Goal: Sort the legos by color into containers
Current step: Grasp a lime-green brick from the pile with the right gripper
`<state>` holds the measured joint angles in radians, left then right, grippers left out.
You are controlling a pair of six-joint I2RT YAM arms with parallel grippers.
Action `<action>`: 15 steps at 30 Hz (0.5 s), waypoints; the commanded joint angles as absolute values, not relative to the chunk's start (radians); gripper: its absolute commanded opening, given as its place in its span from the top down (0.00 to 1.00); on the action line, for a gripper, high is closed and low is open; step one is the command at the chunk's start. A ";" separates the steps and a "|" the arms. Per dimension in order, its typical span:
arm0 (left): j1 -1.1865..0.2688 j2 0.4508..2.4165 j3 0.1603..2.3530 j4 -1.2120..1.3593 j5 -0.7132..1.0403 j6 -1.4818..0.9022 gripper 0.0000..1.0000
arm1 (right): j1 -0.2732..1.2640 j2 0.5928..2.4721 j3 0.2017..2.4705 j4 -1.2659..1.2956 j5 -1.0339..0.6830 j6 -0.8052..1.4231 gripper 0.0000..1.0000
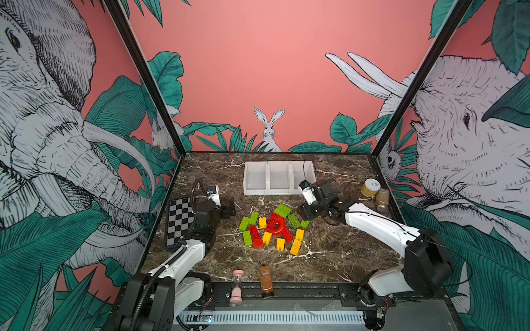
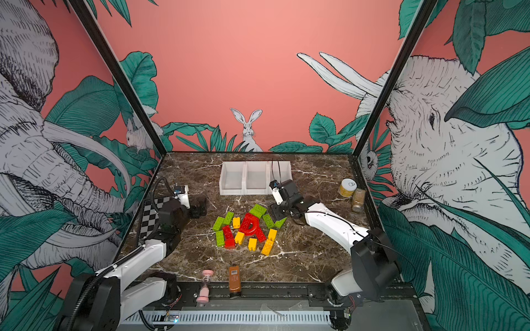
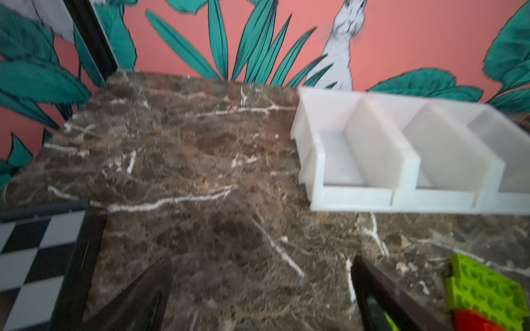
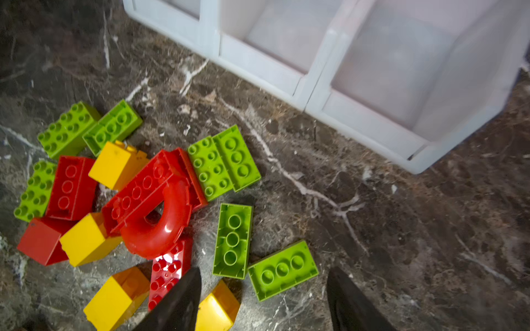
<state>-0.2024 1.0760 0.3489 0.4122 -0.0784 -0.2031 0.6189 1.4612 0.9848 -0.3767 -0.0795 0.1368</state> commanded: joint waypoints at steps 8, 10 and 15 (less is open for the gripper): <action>-0.208 1.091 0.350 0.478 -0.085 -0.228 0.02 | 0.713 1.650 1.056 -0.382 -0.064 0.147 0.31; -0.207 1.087 0.351 0.475 -0.087 -0.223 0.02 | 0.717 1.679 1.067 -0.377 -0.053 0.151 0.31; -0.209 1.068 0.344 0.480 -0.079 -0.220 0.02 | 0.718 1.733 1.086 -0.366 -0.043 0.146 0.33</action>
